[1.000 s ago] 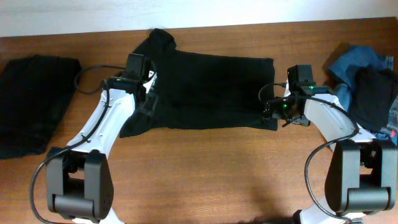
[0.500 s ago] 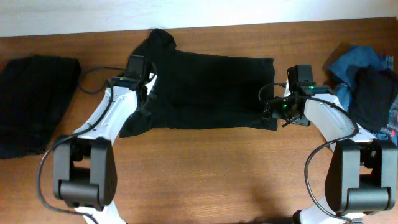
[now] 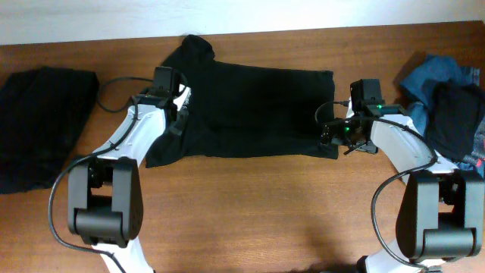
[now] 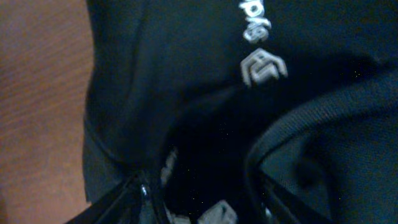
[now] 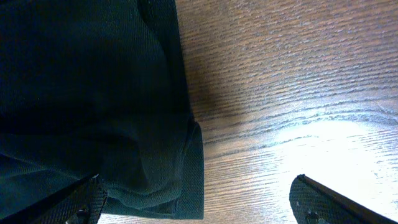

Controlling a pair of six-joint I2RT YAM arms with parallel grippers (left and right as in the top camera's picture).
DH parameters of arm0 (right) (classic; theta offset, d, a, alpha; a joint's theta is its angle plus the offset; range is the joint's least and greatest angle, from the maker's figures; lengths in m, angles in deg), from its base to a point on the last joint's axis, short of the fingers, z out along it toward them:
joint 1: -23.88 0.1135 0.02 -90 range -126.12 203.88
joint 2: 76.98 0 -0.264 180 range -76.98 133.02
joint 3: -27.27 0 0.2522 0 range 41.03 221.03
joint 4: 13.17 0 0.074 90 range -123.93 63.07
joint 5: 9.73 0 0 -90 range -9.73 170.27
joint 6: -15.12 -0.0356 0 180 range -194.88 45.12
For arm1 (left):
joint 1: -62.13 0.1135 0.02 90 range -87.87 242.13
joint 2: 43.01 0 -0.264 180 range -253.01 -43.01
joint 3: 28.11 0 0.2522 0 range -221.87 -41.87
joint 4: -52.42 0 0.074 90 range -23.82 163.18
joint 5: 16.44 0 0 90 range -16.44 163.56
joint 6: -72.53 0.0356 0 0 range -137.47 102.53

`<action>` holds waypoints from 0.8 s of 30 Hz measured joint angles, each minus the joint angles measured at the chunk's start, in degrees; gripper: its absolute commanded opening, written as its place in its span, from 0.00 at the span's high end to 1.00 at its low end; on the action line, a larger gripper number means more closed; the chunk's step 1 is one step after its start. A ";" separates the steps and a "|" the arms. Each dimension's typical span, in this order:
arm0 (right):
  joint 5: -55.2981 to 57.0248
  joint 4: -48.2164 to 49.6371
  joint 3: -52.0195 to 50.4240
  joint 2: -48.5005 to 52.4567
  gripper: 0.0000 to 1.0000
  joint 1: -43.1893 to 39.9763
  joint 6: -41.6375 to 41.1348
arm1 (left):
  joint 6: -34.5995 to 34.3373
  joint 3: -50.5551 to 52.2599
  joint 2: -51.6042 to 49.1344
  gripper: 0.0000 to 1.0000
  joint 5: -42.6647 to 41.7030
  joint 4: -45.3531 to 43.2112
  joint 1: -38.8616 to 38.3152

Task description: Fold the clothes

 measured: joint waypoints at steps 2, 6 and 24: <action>0.00 0.00 0.00 0.00 0.01 0.00 0.00 | 0.02 0.00 -0.66 0.41 0.17 -2.16 0.39; 0.00 0.04 -0.04 0.00 0.01 0.00 0.00 | 0.04 0.00 -1.07 0.37 2.03 -6.80 0.85; -0.02 0.26 -0.07 0.00 0.01 0.00 0.00 | -14.78 -13.97 0.35 0.28 4.59 17.68 0.94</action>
